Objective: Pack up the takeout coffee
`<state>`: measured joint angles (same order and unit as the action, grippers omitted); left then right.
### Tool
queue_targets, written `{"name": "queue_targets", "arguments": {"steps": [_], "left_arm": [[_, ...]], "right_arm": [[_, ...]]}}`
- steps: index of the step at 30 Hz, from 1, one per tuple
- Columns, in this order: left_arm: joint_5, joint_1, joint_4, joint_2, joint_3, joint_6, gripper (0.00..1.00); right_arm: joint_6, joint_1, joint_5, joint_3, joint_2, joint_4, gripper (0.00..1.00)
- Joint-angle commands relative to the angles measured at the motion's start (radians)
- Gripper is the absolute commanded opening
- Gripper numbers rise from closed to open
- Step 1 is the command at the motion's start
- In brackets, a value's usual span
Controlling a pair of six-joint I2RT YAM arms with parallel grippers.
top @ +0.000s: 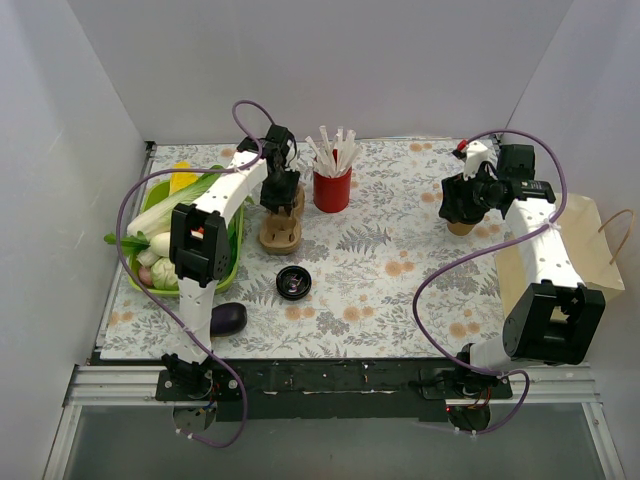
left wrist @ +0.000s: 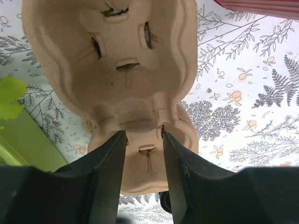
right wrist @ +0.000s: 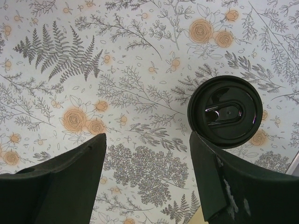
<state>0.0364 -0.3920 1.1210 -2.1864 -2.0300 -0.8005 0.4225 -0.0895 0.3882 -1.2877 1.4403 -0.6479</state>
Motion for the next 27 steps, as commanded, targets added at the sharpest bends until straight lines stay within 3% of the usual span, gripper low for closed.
{"name": "queue_targets", "arguments": {"steps": [1,7,22,24,27], "left_arm": [[-0.053,-0.001,-0.003,0.017,-0.049,-0.012,0.39],[-0.047,-0.001,0.0,0.005,-0.038,-0.011,0.44],[-0.039,-0.001,0.002,-0.053,-0.068,-0.014,0.41],[-0.041,-0.001,0.003,-0.049,-0.061,-0.014,0.38],[-0.008,-0.001,0.016,-0.033,-0.05,-0.005,0.26]], "right_arm": [[0.01,0.004,0.0,0.01,-0.026,0.013,0.79],[0.01,0.004,0.001,0.005,-0.015,0.016,0.79],[0.016,0.004,-0.006,0.016,-0.024,0.014,0.79],[0.016,0.004,-0.011,0.014,-0.023,0.014,0.79],[0.016,0.004,-0.009,0.014,-0.021,0.014,0.79]]}}
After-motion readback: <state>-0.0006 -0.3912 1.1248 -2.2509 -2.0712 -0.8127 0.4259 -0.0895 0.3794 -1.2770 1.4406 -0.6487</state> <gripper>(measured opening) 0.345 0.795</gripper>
